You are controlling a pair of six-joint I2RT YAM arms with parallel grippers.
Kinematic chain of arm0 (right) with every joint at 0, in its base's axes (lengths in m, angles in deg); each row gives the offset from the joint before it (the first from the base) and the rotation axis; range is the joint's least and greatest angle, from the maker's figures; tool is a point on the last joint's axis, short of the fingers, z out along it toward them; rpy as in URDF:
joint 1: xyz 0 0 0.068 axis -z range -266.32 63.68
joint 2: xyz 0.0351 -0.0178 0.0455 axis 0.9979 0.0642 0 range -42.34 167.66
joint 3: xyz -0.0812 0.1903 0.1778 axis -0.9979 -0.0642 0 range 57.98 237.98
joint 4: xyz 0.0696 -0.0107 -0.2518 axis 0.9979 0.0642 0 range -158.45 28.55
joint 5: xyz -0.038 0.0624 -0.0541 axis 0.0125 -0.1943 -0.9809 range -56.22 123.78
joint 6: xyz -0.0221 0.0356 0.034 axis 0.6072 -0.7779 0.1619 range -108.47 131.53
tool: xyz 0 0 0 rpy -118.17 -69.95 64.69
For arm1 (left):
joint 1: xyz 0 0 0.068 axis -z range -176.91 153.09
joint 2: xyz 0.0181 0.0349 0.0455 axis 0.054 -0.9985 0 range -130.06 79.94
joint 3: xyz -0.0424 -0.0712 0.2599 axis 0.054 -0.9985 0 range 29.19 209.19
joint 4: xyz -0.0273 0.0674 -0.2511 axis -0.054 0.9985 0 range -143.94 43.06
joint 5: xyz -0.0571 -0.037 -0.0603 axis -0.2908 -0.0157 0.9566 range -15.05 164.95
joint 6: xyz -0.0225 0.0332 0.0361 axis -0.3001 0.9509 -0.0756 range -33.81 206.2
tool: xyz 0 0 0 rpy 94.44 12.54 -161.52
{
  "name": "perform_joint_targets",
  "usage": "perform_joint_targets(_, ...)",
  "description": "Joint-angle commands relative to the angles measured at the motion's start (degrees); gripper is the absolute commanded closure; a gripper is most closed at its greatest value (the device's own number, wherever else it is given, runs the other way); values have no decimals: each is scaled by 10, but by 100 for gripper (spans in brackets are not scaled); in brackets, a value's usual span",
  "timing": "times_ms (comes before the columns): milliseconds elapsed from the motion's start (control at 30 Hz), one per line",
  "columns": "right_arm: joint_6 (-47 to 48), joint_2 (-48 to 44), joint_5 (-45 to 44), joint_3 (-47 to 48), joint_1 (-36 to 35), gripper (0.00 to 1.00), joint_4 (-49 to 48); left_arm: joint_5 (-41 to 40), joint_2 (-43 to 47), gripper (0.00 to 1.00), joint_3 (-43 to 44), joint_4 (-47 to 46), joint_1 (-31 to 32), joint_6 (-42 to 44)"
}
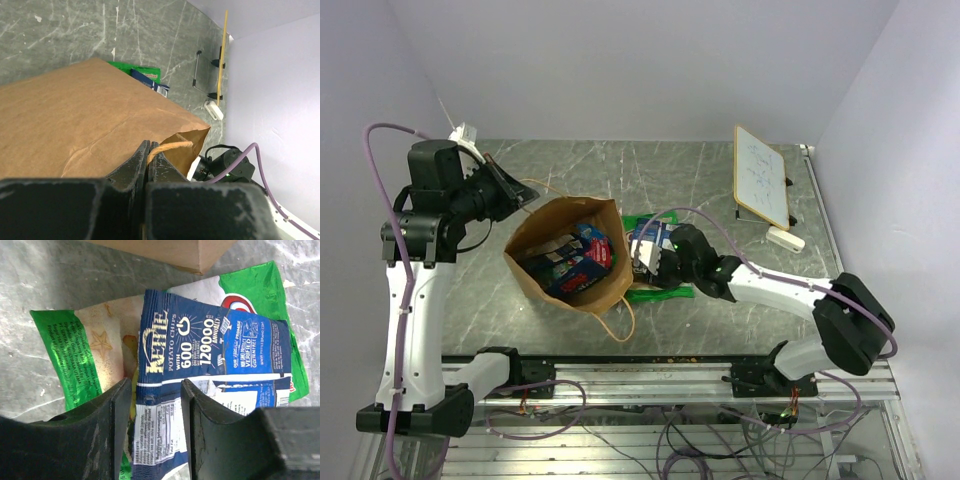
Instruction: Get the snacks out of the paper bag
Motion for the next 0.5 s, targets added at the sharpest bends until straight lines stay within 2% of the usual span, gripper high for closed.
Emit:
perform_joint_targets(0, -57, -25, 30, -11, -2, 55, -5, 33, 16, 93, -10, -15, -3, 3)
perform_joint_targets(33, -68, -32, 28, -13, -3, 48, -6, 36, 17, 93, -13, -15, -4, 3)
perform_joint_targets(67, -83, -38, 20, -16, -4, 31, -10, 40, 18, 93, -17, -17, -3, 2)
perform_joint_targets(100, -99, -46, 13, -20, -5, 23, -17, 45, 20, 93, -21, -20, -4, -2)
perform_joint_targets(267, -155, -78, 9, -29, -7, 21, -14, 76, 21, 93, -42, -36, -3, -17)
perform_joint_targets(467, -211, -139, -10, -34, -7, 20, 19, 85, 20, 93, -35, -5, -4, -2)
